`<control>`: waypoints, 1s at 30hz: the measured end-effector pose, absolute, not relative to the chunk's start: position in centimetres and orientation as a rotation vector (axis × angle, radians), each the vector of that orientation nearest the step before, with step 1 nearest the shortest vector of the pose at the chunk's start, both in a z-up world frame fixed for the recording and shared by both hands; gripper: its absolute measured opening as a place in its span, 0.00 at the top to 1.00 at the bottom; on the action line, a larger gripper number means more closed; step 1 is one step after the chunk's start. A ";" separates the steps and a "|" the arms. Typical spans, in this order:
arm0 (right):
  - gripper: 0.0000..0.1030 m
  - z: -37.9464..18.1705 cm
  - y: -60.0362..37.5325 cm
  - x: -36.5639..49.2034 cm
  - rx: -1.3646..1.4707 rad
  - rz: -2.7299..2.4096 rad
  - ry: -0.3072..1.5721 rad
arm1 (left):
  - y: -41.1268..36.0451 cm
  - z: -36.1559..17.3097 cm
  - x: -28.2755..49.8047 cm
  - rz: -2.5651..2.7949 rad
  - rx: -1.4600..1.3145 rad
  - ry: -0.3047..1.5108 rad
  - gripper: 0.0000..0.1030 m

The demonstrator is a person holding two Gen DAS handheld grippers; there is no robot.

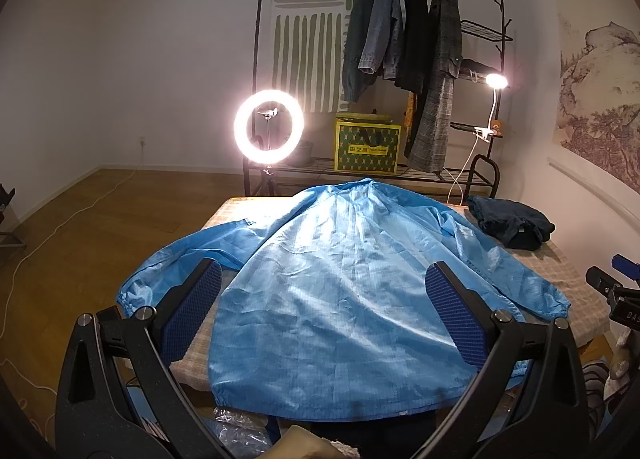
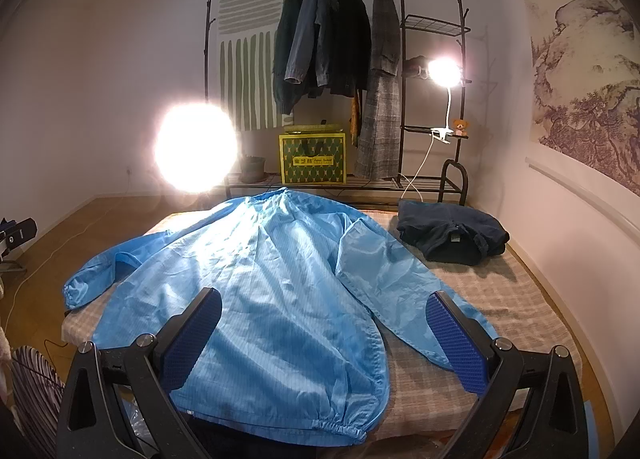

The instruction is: Fold large clothes

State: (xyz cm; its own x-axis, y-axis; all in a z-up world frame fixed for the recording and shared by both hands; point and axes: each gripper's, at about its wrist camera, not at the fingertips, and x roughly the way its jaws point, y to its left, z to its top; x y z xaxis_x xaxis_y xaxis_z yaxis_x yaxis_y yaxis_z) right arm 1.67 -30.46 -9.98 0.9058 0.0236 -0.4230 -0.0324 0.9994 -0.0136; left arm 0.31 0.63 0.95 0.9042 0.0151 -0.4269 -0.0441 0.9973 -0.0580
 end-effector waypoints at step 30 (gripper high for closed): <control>0.00 -12.0 -25.0 7.9 -0.002 0.127 0.398 | 19.2 -6.7 7.5 0.173 -0.240 0.530 0.00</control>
State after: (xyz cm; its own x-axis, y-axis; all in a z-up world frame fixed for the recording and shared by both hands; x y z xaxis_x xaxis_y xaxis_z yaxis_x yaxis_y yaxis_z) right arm 7.90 -24.98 -12.04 0.9140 0.1228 -0.3866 -0.1238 0.9921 0.0225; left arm 7.51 19.24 -6.73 0.8491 0.1011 -0.5184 -0.2246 0.9574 -0.1812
